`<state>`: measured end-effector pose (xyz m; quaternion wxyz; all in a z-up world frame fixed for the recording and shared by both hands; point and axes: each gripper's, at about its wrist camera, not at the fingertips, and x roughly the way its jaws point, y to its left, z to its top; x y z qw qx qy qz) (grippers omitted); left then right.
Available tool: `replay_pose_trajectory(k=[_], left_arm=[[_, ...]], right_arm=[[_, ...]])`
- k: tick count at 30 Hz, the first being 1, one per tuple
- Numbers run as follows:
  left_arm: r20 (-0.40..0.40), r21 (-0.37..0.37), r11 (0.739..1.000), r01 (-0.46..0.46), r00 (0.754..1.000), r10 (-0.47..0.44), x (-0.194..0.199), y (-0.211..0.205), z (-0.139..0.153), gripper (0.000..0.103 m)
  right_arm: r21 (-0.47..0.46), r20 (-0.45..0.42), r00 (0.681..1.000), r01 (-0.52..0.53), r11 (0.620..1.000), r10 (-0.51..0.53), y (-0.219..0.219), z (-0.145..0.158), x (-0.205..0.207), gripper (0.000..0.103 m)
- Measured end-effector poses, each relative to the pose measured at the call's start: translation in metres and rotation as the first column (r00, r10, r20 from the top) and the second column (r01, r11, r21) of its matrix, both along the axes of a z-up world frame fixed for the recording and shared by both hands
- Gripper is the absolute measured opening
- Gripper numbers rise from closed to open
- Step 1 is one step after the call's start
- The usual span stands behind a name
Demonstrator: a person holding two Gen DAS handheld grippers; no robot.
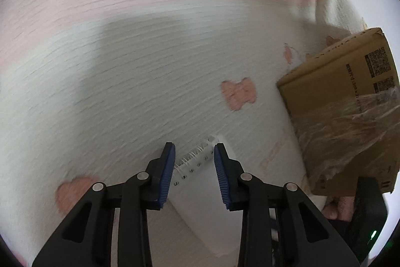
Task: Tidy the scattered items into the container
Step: 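Close the right gripper on the edge of the notepad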
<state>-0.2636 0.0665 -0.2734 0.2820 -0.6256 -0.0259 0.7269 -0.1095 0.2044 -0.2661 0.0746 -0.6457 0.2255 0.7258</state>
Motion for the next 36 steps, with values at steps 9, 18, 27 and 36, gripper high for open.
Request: replay_pose_trajectory(k=[9,18,27,36], left_arm=[[0.102,-0.028,0.993,-0.117,0.988,0.119,0.067,-0.060,-0.001,0.035],[0.154,-0.055,0.982,-0.179,0.970,0.186,0.131,-0.075,-0.002,0.035],[0.155,-0.038,0.970,-0.239,0.958,0.242,0.110,-0.076,0.003,0.039],[0.137,-0.083,0.973,-0.216,0.965,0.226,0.109,-0.062,-0.001,0.039]], right_arm=[[0.023,-0.108,0.990,-0.087,0.996,0.089,0.007,0.013,-0.023,0.029],[-0.051,-0.105,0.994,-0.036,0.998,0.030,0.012,0.014,0.015,0.033],[-0.168,-0.092,0.991,0.085,0.982,-0.102,0.011,-0.006,0.033,0.033],[-0.164,-0.116,0.985,0.111,0.980,-0.131,0.001,-0.008,0.022,0.033]])
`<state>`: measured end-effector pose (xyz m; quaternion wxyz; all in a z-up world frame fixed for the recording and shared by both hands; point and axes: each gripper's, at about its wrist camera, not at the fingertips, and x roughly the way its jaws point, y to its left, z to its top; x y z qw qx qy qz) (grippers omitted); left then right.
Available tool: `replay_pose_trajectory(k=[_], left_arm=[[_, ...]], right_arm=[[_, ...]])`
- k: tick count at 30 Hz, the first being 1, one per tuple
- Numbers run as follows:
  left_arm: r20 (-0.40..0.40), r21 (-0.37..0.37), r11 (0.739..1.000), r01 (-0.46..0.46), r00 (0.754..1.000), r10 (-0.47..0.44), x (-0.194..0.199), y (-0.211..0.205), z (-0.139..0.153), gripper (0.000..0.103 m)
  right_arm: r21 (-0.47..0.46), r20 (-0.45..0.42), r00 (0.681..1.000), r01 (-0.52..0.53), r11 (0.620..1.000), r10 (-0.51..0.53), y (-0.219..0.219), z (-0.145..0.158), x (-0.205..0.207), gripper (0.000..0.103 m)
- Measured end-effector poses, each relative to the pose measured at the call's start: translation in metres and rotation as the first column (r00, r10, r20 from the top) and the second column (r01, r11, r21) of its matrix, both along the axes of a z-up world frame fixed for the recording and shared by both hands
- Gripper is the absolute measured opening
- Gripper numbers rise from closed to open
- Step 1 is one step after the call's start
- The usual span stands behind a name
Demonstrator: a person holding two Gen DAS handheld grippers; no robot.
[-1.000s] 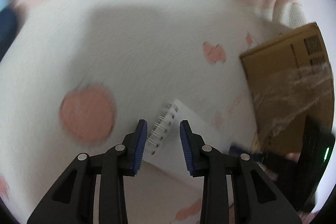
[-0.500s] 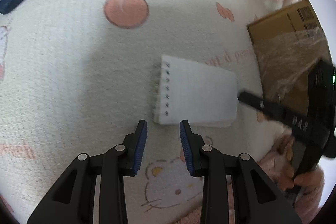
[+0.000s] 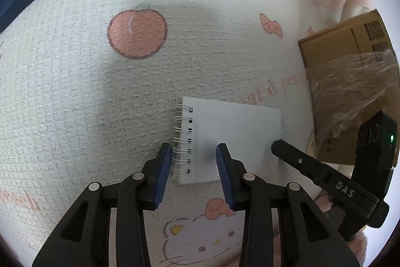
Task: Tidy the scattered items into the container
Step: 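Close the right gripper on the edge of the notepad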
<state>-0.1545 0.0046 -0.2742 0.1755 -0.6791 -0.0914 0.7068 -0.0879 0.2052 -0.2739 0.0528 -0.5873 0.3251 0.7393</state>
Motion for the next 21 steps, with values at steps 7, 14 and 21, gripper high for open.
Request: replay_pose_trajectory(k=[7,14,21], left_arm=[[0.036,-0.058,0.995,0.081,0.996,-0.079,0.025,0.012,0.002,0.039],[0.076,-0.054,0.998,0.034,0.997,-0.030,0.021,0.003,0.002,0.039],[0.066,-0.061,0.998,0.014,0.998,-0.010,0.011,0.006,-0.002,0.041]], right_arm=[[0.009,0.055,0.997,-0.057,0.998,0.056,-0.008,0.002,0.003,0.036],[-0.094,0.076,0.995,-0.059,0.994,0.066,-0.002,-0.003,0.019,0.035],[-0.129,0.028,0.997,-0.068,0.989,0.073,-0.004,-0.009,0.015,0.047]])
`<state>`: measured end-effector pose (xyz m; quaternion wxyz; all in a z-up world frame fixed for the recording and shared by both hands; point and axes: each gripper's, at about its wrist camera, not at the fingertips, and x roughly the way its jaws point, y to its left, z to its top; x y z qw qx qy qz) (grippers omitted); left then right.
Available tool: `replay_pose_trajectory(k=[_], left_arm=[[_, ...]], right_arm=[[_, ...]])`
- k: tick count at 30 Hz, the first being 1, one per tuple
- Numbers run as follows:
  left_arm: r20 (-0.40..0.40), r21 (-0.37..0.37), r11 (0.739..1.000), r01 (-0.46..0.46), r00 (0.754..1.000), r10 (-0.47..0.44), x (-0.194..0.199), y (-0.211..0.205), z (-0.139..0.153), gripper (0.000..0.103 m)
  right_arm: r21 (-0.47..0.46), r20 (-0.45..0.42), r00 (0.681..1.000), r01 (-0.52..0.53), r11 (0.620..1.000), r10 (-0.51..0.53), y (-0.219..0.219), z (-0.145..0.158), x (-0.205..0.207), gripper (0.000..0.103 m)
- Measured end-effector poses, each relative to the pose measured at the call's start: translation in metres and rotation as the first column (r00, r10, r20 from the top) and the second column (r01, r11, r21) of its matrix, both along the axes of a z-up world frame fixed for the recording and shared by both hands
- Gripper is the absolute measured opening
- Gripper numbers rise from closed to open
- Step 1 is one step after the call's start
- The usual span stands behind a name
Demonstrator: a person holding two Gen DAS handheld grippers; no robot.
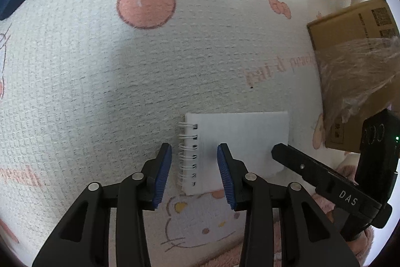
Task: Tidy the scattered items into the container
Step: 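Close the right gripper on the edge of the notepad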
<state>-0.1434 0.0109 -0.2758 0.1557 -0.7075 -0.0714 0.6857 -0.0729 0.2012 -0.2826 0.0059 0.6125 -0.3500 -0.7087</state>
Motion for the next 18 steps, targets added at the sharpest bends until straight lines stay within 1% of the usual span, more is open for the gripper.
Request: replay_pose_trajectory(k=[1,2,4,5,7,8,9,11,13,15,18], left_arm=[[-0.002,0.005,1.000,0.004,1.000,-0.004,0.001,0.002,0.000,0.041],[0.000,0.007,1.000,0.007,1.000,-0.007,0.002,0.005,-0.001,0.041],[-0.020,-0.016,1.000,0.010,1.000,-0.011,0.005,0.009,0.000,0.041],[-0.030,-0.026,1.000,0.017,0.999,-0.018,0.007,0.013,0.000,0.041],[-0.043,-0.039,0.999,0.014,0.999,-0.016,0.009,0.014,0.001,0.042],[-0.050,-0.043,0.999,0.008,0.999,-0.010,0.010,0.015,0.002,0.041],[-0.056,-0.047,0.999,0.002,0.998,-0.005,0.012,0.015,0.003,0.039],[-0.067,-0.053,0.999,-0.011,0.998,0.007,0.013,0.008,0.009,0.037],[-0.102,-0.062,0.998,-0.019,0.995,0.013,0.015,0.004,0.020,0.033],[-0.140,-0.051,0.998,-0.029,0.990,0.022,0.018,0.002,0.035,0.031],[-0.192,-0.019,0.999,-0.042,0.981,0.038,0.020,-0.005,0.066,0.029]], right_arm=[[-0.039,-0.023,1.000,0.020,0.999,-0.021,0.003,-0.001,0.003,0.052],[-0.058,-0.033,0.999,0.035,0.998,-0.037,0.005,-0.003,0.005,0.055],[-0.055,-0.052,0.998,0.021,0.998,-0.024,0.003,-0.002,0.006,0.055],[-0.033,-0.060,0.998,0.004,0.999,-0.006,0.000,-0.001,0.006,0.054],[0.028,-0.057,0.998,-0.028,0.999,0.030,-0.006,0.002,0.005,0.047],[0.084,-0.042,0.998,-0.037,0.996,0.041,-0.009,0.005,0.005,0.035],[0.103,-0.041,0.998,-0.035,0.994,0.040,-0.010,0.006,0.006,0.030],[0.106,-0.058,0.998,-0.028,0.994,0.034,-0.011,0.009,0.008,0.029],[0.095,-0.082,0.996,-0.017,0.995,0.025,-0.010,0.016,0.011,0.027],[0.084,-0.127,0.992,0.002,0.997,0.008,-0.008,0.027,0.014,0.027],[0.042,-0.183,0.983,0.036,0.998,-0.028,-0.001,0.048,0.019,0.025]])
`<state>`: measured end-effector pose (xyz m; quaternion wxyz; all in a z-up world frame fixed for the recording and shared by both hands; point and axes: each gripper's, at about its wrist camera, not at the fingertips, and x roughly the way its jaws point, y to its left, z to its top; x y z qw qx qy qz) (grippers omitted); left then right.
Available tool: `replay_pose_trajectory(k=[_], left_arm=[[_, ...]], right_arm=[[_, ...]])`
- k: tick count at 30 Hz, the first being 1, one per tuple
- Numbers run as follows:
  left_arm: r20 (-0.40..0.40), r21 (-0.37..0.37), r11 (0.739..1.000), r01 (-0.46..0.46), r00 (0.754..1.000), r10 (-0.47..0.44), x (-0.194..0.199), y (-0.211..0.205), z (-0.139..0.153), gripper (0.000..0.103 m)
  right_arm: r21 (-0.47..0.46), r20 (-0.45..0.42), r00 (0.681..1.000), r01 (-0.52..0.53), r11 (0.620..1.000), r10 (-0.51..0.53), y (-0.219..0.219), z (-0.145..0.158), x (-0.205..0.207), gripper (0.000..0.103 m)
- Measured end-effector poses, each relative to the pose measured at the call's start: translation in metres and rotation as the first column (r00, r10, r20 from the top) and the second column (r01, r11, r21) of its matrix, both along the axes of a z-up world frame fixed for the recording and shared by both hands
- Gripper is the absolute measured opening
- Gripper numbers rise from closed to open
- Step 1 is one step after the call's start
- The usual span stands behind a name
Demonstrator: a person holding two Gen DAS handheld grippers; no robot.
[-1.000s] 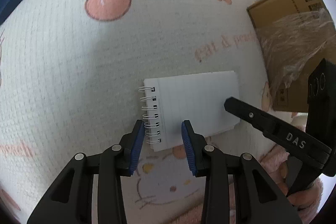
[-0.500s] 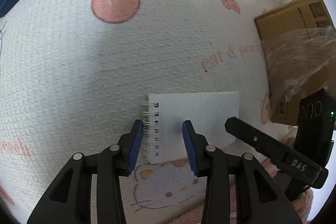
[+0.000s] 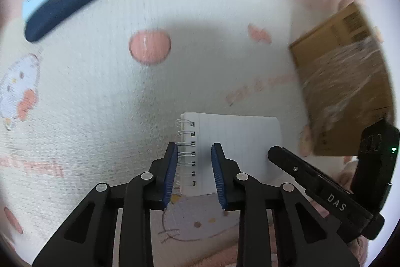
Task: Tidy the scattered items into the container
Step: 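Close the right gripper on the edge of the notepad, then lift the notepad with the right gripper and carry it over the cardboard box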
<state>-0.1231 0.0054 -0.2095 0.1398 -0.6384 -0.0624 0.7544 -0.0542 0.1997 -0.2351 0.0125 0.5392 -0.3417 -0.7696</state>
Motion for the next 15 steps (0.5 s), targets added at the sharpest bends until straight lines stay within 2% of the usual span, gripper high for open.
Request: replay_pose_trajectory(k=[3,7,12,15], left_arm=[[-0.029,0.040,0.999,-0.012,0.999,0.013,0.000,-0.006,0.026,0.028],[-0.113,0.096,0.995,-0.010,0.993,0.020,0.005,0.003,0.069,0.028],[-0.217,0.136,0.990,0.041,0.976,-0.011,0.007,0.022,0.124,0.028],[-0.288,0.160,0.982,0.098,0.956,-0.048,0.009,0.042,0.156,0.028]], right_arm=[[-0.018,-0.073,0.997,0.035,0.999,-0.036,0.007,0.027,0.005,0.021],[-0.035,-0.173,0.982,0.072,0.997,-0.077,0.020,0.069,0.015,0.021],[0.036,-0.278,0.957,0.100,0.994,-0.087,0.033,0.128,0.026,0.021],[0.082,-0.332,0.938,0.133,0.988,-0.099,0.048,0.162,0.037,0.021]])
